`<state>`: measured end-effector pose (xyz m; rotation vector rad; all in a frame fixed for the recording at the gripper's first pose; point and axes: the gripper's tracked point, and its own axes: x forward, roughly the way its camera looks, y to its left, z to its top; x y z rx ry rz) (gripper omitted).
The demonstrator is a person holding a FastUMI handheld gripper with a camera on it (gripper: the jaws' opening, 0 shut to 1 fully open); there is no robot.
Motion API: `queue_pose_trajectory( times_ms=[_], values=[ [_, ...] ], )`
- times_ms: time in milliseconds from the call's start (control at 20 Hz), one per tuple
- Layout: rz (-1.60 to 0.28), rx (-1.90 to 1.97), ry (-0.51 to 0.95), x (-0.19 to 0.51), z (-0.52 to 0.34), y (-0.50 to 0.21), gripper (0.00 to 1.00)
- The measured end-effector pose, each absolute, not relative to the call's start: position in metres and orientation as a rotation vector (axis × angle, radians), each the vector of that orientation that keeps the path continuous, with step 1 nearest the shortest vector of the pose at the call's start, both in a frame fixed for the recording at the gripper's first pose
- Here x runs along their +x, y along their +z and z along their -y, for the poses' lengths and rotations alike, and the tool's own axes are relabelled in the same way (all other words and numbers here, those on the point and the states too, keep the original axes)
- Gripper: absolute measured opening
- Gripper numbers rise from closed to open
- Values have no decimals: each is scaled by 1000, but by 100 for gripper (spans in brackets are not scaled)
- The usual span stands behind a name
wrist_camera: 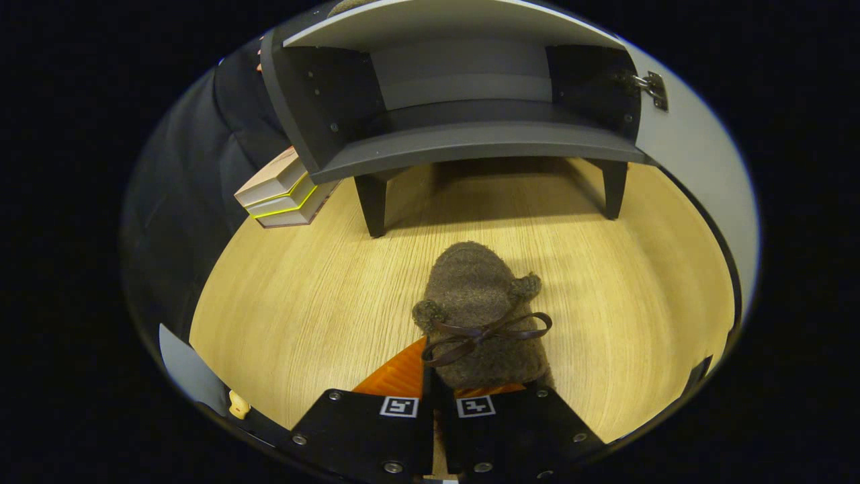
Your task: Open the shoe cabinet door, grab the shoes and put them into the shoe cabinet, then close the shoe cabinet door.
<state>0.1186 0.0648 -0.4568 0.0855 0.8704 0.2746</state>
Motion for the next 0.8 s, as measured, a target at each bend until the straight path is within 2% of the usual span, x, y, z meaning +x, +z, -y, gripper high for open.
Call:
queue_pose_trajectory(
  times_ms=[400,800],
  values=[
    [-735,85,244,126,-25,-337,7],
    [-494,31,268,191,-15,-170,7]
  ],
)
